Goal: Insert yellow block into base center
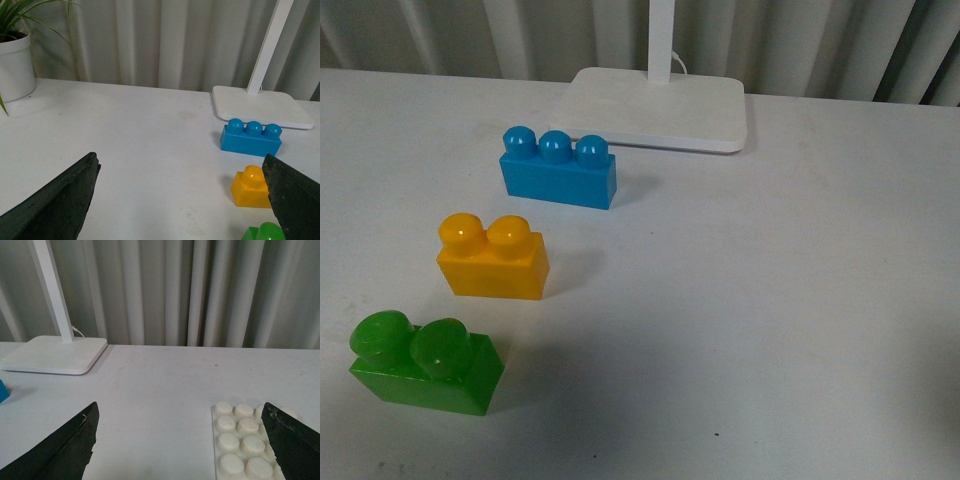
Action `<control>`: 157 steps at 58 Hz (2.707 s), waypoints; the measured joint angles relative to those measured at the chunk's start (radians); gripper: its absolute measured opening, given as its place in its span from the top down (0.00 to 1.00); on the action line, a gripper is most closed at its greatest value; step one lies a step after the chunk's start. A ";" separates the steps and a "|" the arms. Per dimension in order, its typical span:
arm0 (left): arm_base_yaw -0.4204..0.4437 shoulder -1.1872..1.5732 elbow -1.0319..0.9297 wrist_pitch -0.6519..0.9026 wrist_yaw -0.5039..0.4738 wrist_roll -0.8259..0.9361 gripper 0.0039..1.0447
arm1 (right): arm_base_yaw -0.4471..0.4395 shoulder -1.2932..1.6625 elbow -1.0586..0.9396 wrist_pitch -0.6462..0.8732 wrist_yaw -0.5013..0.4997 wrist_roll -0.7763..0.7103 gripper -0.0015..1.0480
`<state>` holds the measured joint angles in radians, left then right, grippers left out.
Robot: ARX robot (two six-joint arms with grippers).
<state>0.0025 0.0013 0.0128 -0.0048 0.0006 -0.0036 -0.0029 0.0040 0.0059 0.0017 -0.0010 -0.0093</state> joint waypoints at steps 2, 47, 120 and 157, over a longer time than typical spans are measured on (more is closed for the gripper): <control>0.000 0.000 0.000 0.000 0.000 0.000 0.06 | 0.000 0.000 0.000 0.000 0.000 0.000 0.09; 0.000 0.000 0.000 0.000 0.000 0.000 0.06 | 0.000 0.000 0.000 0.000 0.000 0.000 0.09; 0.000 0.000 0.000 0.000 0.000 0.000 0.06 | -0.028 0.130 0.064 -0.139 0.047 -0.005 0.09; 0.000 0.000 0.000 0.000 0.000 0.000 0.06 | -0.453 1.325 0.509 0.114 -0.156 -0.257 0.09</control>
<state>0.0025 0.0010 0.0128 -0.0048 0.0006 -0.0040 -0.4561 1.3293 0.5148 0.1158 -0.1566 -0.2661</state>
